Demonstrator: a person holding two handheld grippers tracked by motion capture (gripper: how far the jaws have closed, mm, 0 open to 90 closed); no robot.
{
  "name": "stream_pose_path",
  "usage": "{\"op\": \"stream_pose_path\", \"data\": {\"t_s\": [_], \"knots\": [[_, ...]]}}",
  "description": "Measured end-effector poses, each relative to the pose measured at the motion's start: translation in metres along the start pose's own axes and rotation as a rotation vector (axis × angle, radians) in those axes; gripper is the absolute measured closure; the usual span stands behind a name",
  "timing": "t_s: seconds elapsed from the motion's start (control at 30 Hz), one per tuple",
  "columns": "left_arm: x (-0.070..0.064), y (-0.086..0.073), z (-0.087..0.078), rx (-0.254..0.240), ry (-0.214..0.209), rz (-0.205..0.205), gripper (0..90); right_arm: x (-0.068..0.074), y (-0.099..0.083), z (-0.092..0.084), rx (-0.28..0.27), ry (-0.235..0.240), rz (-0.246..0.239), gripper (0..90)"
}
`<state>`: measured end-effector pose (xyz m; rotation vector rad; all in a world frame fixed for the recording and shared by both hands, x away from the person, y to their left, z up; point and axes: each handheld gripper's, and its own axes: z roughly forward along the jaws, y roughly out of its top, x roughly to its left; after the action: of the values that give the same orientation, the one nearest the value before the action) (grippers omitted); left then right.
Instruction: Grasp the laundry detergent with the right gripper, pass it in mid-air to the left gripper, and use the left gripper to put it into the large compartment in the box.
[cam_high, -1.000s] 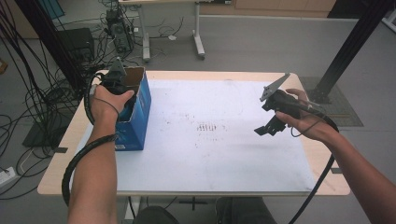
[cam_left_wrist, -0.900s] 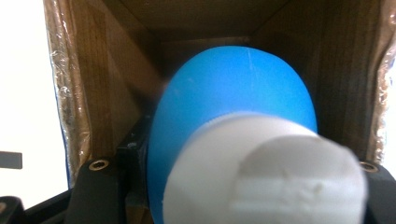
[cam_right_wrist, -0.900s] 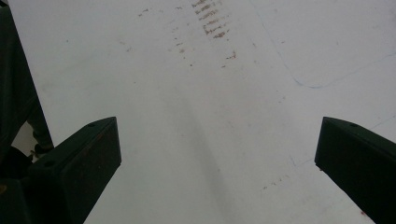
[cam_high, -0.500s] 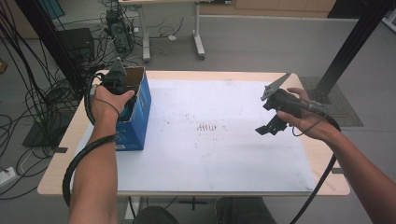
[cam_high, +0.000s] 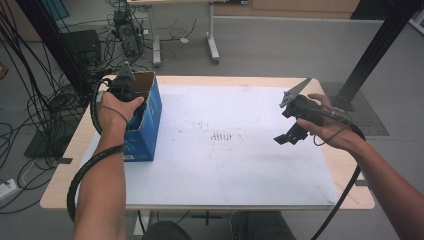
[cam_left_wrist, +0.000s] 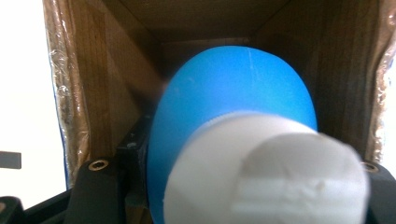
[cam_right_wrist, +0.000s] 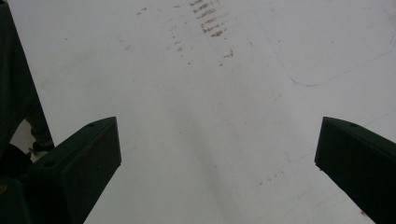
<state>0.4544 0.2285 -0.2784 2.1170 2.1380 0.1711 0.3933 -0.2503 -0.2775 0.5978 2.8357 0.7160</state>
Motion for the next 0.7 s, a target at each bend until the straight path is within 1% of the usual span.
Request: {"op": "stream_pose_path", "data": {"t_s": [0.7], "knots": [[-0.0011, -0.0004, 0.0002, -0.002, 0.002, 0.0, 36.2, 0.0, -0.0024, -0.0026, -0.002, -0.004, 0.004, 0.4]]}}
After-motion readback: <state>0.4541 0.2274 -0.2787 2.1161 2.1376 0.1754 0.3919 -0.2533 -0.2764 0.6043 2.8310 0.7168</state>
